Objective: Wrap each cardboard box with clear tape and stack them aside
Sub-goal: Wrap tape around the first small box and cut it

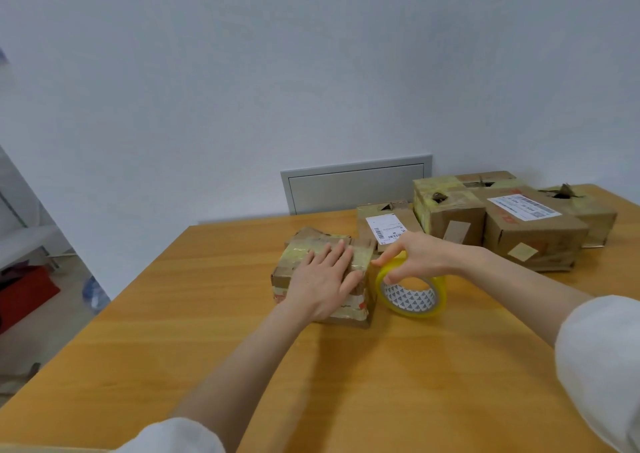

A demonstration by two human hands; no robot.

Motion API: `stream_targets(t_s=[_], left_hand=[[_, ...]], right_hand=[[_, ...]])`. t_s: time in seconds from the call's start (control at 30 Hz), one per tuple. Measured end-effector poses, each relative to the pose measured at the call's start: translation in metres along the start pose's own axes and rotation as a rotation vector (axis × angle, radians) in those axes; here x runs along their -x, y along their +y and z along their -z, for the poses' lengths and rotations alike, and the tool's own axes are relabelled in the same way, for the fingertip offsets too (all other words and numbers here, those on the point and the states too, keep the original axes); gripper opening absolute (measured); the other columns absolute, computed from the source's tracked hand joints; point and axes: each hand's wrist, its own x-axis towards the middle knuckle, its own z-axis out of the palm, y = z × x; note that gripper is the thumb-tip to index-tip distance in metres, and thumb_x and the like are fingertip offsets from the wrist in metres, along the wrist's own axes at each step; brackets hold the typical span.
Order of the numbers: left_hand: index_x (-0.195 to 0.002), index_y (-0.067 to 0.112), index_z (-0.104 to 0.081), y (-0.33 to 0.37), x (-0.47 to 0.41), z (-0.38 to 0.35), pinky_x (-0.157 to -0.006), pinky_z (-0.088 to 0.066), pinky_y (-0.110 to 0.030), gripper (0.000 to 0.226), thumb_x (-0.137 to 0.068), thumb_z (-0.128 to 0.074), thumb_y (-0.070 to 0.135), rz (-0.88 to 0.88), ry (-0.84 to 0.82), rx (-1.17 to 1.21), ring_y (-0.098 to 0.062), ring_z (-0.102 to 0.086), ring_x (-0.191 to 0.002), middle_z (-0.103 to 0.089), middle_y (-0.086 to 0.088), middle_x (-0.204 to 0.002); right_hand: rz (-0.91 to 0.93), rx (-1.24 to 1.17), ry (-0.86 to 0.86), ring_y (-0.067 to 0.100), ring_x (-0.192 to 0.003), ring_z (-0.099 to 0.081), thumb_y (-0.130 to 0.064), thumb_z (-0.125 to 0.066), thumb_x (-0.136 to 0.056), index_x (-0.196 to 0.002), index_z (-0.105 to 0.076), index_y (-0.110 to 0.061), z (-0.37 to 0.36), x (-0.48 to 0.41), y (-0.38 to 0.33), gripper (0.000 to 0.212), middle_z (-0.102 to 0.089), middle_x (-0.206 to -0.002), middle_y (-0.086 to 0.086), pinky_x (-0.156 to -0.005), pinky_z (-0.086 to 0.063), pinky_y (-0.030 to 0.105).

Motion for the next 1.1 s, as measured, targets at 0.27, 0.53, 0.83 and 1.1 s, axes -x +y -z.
stream_targets(t_s=[0.27,0.53,0.83,1.1], left_hand=[[-0.153,0.026,-0.001,0.013,-0.007,0.002,-0.120,0.000,-0.041,0.059,-0.101,-0.015,0.051,-0.075,-0.046,-0.032,-0.015,0.006,-0.147,0.006,0.004,-0.160],[-0.153,0.018,0.002,0.020,-0.008,0.004,-0.121,-0.002,-0.038,0.077,-0.095,-0.039,0.045,-0.116,-0.051,-0.047,-0.017,0.005,-0.148,0.006,-0.003,-0.160],[-0.153,0.017,-0.002,0.022,-0.033,0.028,-0.117,-0.019,-0.051,0.108,-0.077,-0.059,0.067,0.012,-0.172,-0.024,-0.027,-0.005,-0.147,-0.001,-0.009,-0.161],[-0.080,0.015,-0.058,0.012,-0.025,0.056,-0.049,-0.036,-0.027,0.019,-0.089,-0.048,0.029,0.121,0.273,0.092,-0.019,-0.055,-0.067,-0.062,-0.003,-0.079]], right_hand=[[0.002,0.001,-0.012,0.012,-0.127,-0.047,-0.038,-0.075,-0.079,-0.120,-0.066,-0.033,-0.002,0.001,0.002,0.042,-0.057,-0.133,-0.009,-0.109,-0.036,0.037],[0.008,-0.032,-0.004,0.013,-0.126,-0.047,-0.037,-0.075,-0.077,-0.123,-0.063,-0.036,-0.005,0.003,0.005,0.047,-0.056,-0.135,-0.008,-0.106,-0.040,0.038],[0.006,0.015,-0.046,0.009,-0.121,-0.047,-0.012,-0.062,-0.077,-0.134,-0.051,-0.042,-0.002,0.014,0.004,0.066,-0.047,-0.142,-0.011,-0.092,-0.048,0.027],[0.039,-0.218,0.365,0.018,-0.096,-0.061,-0.022,-0.074,-0.072,-0.118,-0.053,-0.033,0.035,0.010,-0.023,0.051,-0.057,-0.116,-0.007,-0.081,-0.056,0.043]])
